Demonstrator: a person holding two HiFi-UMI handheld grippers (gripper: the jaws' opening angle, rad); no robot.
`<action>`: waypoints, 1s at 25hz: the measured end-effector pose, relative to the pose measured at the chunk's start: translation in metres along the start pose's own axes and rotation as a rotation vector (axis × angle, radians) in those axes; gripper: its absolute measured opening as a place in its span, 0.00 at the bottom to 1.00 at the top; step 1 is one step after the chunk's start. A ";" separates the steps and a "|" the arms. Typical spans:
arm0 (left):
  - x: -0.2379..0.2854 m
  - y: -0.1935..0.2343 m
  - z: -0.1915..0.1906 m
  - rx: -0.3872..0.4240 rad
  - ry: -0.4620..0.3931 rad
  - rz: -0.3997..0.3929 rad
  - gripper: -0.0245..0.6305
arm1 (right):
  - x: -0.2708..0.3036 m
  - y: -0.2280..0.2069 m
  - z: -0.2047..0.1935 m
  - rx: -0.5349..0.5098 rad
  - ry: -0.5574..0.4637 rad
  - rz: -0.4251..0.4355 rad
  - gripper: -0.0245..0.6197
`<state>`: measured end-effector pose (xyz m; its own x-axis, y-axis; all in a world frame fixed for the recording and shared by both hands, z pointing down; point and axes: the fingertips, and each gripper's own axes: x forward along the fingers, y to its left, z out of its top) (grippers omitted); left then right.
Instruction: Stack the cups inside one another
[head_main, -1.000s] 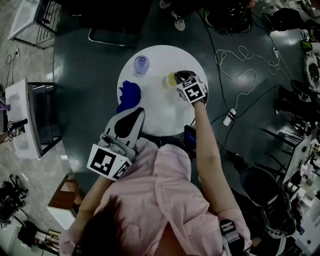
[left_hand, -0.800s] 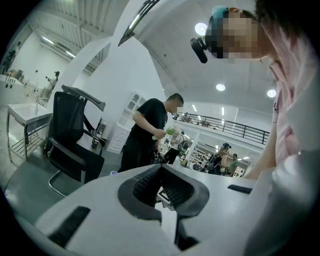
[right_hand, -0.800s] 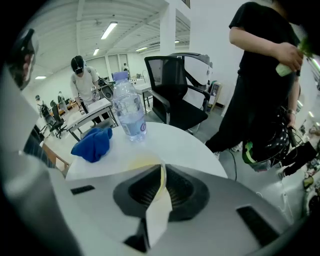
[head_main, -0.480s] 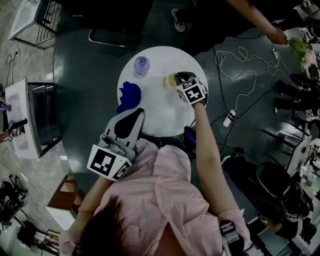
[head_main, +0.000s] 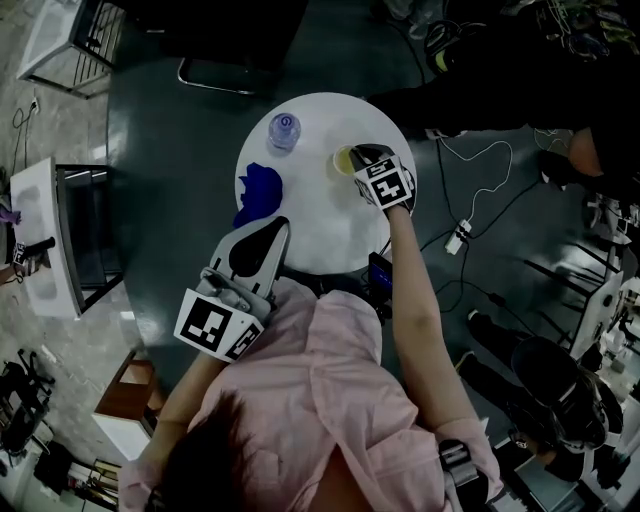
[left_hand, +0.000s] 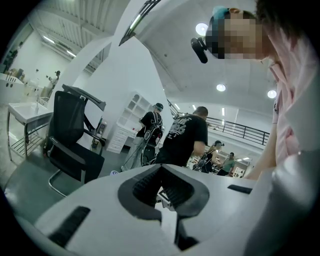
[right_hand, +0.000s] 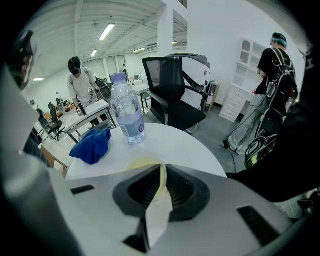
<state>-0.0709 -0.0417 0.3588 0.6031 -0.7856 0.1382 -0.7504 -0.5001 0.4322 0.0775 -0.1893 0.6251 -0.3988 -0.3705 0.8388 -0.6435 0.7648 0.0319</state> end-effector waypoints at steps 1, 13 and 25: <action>-0.001 0.000 0.000 -0.001 -0.002 0.001 0.06 | 0.000 0.000 0.000 0.000 -0.001 -0.004 0.11; -0.002 -0.001 0.000 -0.001 -0.004 0.002 0.06 | -0.003 0.005 0.000 0.016 -0.021 0.001 0.17; -0.005 -0.003 0.000 0.005 -0.010 0.003 0.06 | -0.007 -0.003 -0.002 0.037 -0.029 -0.022 0.25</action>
<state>-0.0712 -0.0362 0.3565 0.5986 -0.7903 0.1308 -0.7534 -0.4999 0.4272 0.0837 -0.1877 0.6199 -0.4028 -0.4028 0.8219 -0.6762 0.7362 0.0294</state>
